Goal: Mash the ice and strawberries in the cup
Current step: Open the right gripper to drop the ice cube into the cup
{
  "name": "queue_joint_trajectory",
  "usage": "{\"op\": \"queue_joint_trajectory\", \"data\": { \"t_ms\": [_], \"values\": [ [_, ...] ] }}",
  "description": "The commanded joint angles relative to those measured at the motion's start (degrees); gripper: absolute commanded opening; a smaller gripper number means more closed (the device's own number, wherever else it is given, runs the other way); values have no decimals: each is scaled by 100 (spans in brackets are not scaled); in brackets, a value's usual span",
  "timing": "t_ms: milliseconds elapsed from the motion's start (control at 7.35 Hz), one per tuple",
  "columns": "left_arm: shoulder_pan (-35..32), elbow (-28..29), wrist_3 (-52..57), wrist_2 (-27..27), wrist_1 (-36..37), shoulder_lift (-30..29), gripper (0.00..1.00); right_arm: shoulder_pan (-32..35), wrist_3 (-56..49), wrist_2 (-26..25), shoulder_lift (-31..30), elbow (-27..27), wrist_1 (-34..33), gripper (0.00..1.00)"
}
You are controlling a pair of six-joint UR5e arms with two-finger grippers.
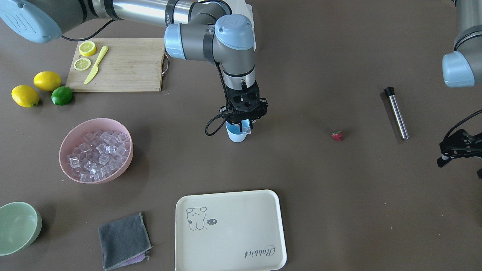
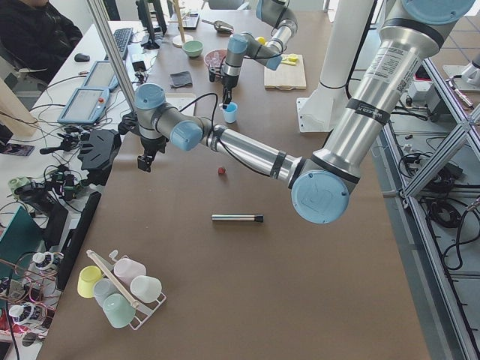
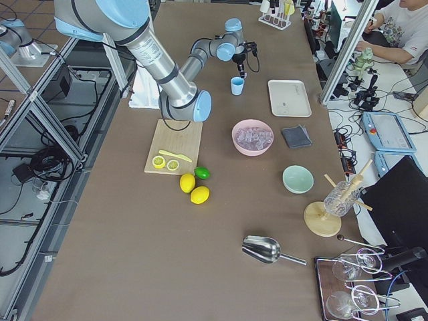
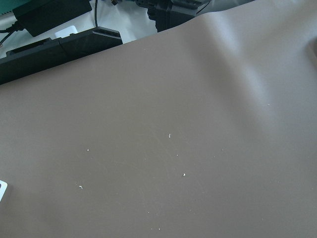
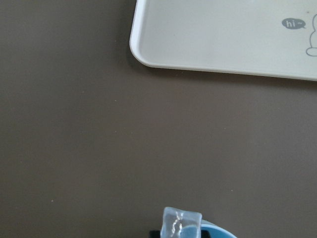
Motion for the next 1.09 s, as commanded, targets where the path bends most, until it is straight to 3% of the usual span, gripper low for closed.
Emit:
{"op": "queue_joint_trajectory", "data": {
  "t_ms": [0,680,816,952],
  "values": [
    [-2,25,3,0,-9,-10,97,-4,0,37,-75,155,-25,0],
    [6,8,3,-35,-35,52,97,-144,70,-23,-391,410,-34,0],
    [6,25,3,-35,-35,52,97,-206,79,-41,-400,410,-8,47],
    [6,17,3,-35,-35,52,97,-215,-8,-33,-391,410,19,84]
  ]
}}
